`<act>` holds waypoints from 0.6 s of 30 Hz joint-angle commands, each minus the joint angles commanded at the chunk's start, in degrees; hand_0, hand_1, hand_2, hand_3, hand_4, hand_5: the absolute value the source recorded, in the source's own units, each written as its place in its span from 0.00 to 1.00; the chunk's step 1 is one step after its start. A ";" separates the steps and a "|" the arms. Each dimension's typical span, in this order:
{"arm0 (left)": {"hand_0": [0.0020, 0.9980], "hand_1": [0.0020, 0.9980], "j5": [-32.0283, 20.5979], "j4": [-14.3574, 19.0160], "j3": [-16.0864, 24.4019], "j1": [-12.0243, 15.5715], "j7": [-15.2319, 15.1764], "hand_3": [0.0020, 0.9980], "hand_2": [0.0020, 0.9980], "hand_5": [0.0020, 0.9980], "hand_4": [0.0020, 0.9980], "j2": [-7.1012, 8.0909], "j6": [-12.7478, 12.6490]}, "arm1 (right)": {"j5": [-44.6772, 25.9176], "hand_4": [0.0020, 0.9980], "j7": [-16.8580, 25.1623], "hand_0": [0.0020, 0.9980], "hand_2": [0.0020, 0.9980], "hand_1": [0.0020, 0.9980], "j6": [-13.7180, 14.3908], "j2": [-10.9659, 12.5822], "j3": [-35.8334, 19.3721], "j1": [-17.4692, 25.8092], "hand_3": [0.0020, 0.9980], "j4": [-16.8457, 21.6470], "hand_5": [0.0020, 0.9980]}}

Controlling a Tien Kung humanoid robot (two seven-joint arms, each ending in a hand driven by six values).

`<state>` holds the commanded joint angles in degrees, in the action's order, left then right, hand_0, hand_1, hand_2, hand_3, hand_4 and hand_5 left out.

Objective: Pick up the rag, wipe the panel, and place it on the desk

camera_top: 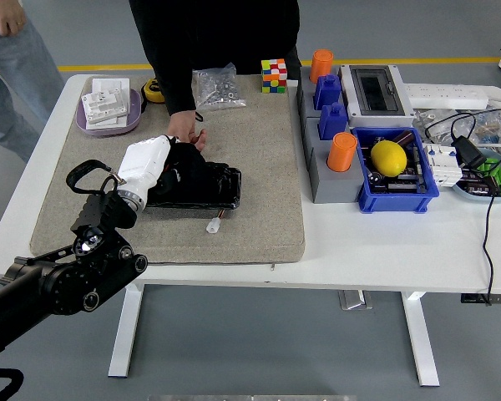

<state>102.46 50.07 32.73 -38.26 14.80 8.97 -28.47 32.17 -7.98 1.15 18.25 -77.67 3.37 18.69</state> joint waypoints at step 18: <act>0.30 0.12 -0.47 3.27 -8.42 -1.84 0.80 0.21 0.46 0.00 0.00 0.07 0.26 | 0.53 1.00 -0.15 0.71 0.66 0.52 -0.37 0.00 -0.17 -0.27 0.61 -0.32 0.65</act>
<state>101.99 53.34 24.30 -40.10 15.60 9.04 -28.21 32.70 -8.13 0.79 18.25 -77.84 3.11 18.36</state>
